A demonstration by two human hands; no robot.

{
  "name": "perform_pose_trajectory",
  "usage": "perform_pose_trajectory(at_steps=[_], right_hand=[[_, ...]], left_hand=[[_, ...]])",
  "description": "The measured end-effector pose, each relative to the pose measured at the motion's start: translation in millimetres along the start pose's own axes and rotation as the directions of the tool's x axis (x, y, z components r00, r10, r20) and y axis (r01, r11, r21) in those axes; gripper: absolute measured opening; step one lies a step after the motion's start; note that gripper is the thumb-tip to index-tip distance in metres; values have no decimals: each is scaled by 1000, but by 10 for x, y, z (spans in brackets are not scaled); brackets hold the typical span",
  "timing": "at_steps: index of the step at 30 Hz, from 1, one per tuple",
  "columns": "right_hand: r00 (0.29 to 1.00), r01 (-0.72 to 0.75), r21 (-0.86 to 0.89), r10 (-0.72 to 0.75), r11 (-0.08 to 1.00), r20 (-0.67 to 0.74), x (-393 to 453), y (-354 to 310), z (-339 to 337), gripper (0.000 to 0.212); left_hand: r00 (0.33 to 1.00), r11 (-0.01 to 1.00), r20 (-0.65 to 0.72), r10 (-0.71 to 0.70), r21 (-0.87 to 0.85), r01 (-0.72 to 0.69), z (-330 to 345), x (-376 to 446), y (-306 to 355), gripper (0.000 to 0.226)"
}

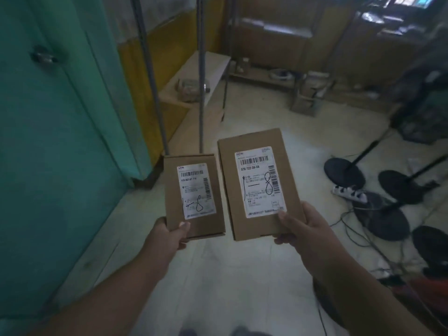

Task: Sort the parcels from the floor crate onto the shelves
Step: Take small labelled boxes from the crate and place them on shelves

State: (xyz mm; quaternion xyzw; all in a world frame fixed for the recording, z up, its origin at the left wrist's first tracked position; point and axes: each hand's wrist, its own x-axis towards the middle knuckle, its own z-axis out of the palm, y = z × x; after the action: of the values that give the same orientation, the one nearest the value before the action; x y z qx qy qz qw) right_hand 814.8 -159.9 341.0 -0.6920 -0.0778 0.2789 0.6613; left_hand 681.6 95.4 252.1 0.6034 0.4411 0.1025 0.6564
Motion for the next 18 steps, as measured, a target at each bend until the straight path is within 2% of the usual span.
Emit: perform_pose_trajectory(at_steps=[3,7,11,15,18], right_hand=[[995,1,60,5,998,-99,411,-17,-434,42],[992,-16,76,25,997,-126,1141,-115,-1022,35],[995,-33,80,41,996,-95,1936,-488,-1528,43],[998,-25,43,27,999,-58,2840,-840,-1818,31],[999,-30,25,30,999,-35,3565,-952,-1867,31]], left_hand=[[994,999,105,16,37,-19,733,420,310,19],[986,1000,169,8,28,-13,1658,925,614,19],[988,1000,156,7,18,-10,2290,1362,1042,20],[992,998,124,23,47,-29,2655,1888,1508,16],[996,998,89,6,59,-11,2845,2395,1731,14]])
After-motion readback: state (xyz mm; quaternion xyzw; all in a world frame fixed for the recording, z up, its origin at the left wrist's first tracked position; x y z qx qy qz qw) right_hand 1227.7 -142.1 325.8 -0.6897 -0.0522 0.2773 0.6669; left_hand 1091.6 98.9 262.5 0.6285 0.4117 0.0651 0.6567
